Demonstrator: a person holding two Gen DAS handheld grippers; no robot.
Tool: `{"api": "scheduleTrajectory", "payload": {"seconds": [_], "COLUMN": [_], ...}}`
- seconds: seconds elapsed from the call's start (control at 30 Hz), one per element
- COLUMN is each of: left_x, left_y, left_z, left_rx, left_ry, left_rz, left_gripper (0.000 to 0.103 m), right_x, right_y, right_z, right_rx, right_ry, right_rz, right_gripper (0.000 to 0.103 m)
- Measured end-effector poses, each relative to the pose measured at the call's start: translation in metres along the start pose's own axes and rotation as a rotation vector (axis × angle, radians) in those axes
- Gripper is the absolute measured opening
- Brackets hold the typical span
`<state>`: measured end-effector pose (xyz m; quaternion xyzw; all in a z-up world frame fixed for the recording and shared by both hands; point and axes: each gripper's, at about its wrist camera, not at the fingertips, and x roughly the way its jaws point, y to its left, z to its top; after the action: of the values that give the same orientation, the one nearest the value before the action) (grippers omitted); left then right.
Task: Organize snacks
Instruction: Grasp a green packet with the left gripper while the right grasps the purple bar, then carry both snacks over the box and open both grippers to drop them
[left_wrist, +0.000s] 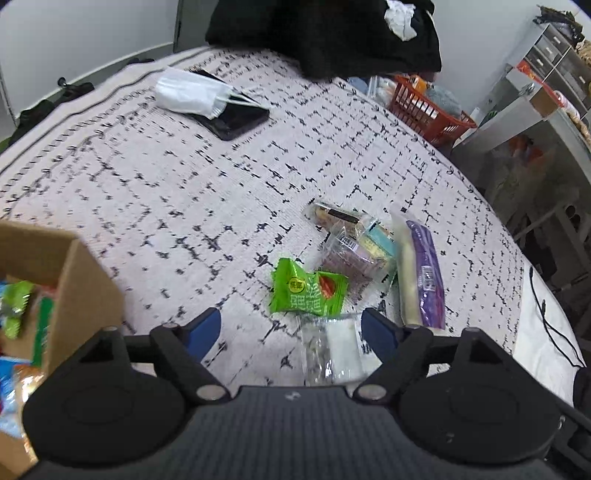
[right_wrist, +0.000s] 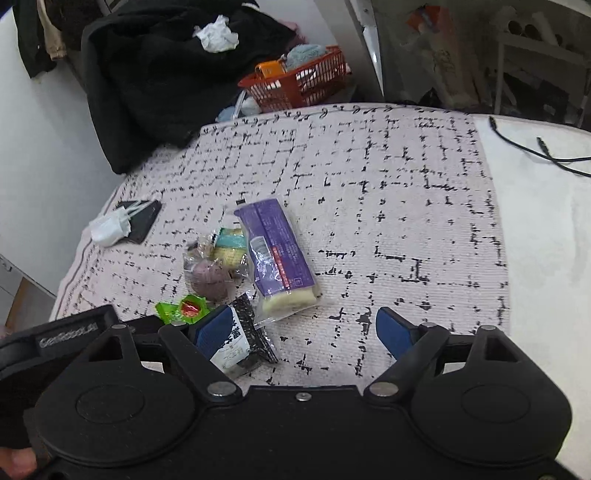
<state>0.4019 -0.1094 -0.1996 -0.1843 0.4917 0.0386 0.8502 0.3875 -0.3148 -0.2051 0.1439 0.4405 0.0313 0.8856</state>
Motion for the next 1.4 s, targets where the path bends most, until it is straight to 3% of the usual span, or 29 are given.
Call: {"api": "scheduleTrajectory", "payload": {"seconds": [0.13, 0.3, 0.6, 0.67, 0.7, 0.73, 0.8, 1.0, 1.4], "left_x": [0.023, 0.047, 0.057, 0.057, 0.058, 0.057, 0.055, 0.036, -0.024], "left_y": [-0.001, -0.003, -0.004, -0.005, -0.005, -0.005, -0.005, 0.0, 0.003], "left_z": [0.006, 0.012, 0.018, 0.018, 0.018, 0.017, 0.017, 0.012, -0.001], "left_rx": [0.009, 0.021, 0.007, 0.018, 0.02, 0.021, 0.02, 0.02, 0.009], "left_ry": [0.019, 0.06, 0.085, 0.086, 0.085, 0.083, 0.08, 0.058, 0.004], "left_rz": [0.005, 0.004, 0.004, 0.007, 0.003, 0.003, 0.0, 0.003, 0.001], "left_gripper": [0.078, 0.066, 0.053, 0.042, 0.038, 0.037, 0.033, 0.03, 0.03], "right_x": [0.015, 0.033, 0.053, 0.055, 0.055, 0.055, 0.054, 0.041, 0.0], "right_y": [-0.001, 0.002, 0.006, 0.008, 0.008, 0.009, 0.009, 0.01, 0.022], "right_z": [0.003, 0.007, 0.011, 0.011, 0.011, 0.01, 0.009, 0.007, -0.003], "right_rx": [0.022, 0.025, 0.017, 0.005, -0.003, -0.005, 0.006, 0.003, -0.072], "right_ry": [0.006, -0.001, -0.025, -0.03, -0.033, -0.03, -0.017, -0.001, -0.03], "right_rz": [-0.01, -0.032, -0.03, -0.036, -0.032, -0.009, 0.02, 0.039, 0.043], "right_gripper": [0.083, 0.083, 0.081, 0.074, 0.061, 0.053, 0.046, 0.037, 0.034]}}
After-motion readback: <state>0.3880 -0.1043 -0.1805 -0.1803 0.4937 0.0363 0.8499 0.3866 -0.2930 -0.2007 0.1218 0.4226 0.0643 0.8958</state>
